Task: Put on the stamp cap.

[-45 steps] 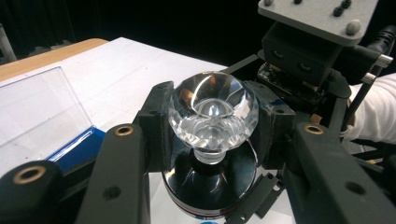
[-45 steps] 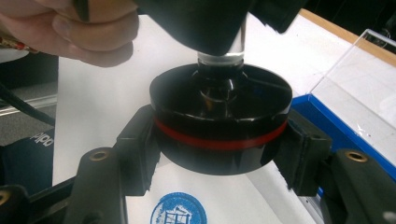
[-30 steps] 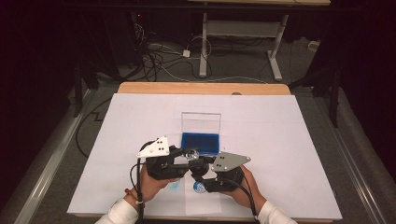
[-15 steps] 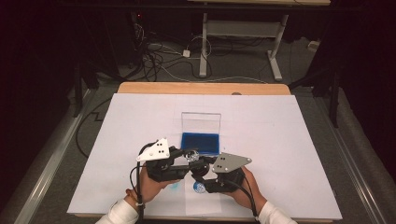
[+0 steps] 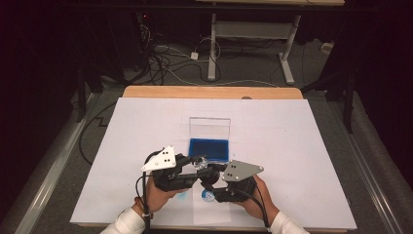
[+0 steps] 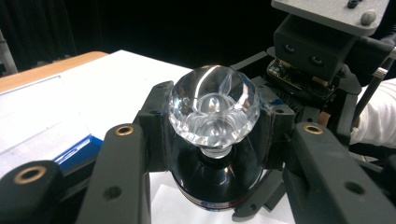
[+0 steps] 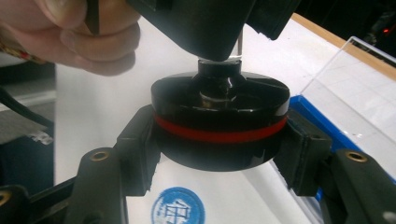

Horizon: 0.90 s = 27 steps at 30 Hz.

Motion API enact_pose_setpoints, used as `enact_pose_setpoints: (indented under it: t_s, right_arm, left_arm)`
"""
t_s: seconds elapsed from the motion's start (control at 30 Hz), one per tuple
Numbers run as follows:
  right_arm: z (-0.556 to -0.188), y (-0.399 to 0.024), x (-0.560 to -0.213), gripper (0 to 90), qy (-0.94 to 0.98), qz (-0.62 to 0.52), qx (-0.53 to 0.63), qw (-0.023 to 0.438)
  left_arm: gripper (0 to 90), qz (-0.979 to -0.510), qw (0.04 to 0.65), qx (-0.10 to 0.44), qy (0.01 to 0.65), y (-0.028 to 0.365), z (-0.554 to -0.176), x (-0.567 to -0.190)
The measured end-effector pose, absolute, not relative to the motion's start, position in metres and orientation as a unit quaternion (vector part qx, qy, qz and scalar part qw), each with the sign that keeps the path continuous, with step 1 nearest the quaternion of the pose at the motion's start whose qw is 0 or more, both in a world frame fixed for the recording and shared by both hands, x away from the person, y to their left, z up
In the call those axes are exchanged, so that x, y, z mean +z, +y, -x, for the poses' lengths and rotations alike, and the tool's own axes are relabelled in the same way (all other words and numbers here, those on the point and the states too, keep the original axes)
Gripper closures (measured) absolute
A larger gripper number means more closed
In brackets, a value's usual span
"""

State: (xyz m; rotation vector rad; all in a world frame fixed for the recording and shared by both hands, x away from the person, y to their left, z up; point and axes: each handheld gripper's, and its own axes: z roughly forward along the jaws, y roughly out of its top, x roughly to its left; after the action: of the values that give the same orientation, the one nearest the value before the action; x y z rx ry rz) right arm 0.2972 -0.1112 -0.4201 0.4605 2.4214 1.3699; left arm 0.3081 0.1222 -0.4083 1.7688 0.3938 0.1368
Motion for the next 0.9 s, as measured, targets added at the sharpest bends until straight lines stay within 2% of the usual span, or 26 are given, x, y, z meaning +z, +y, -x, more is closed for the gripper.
enact_pose_setpoints:
  t_s: [0.9]
  right_arm:
    - [-0.2972,-0.1108,-0.4190,38.1,0.844,-0.164,0.484,0.164]
  left_arm:
    - [54.2,-0.767,0.616,0.074,0.166,0.1191,-0.3057,-0.4059]
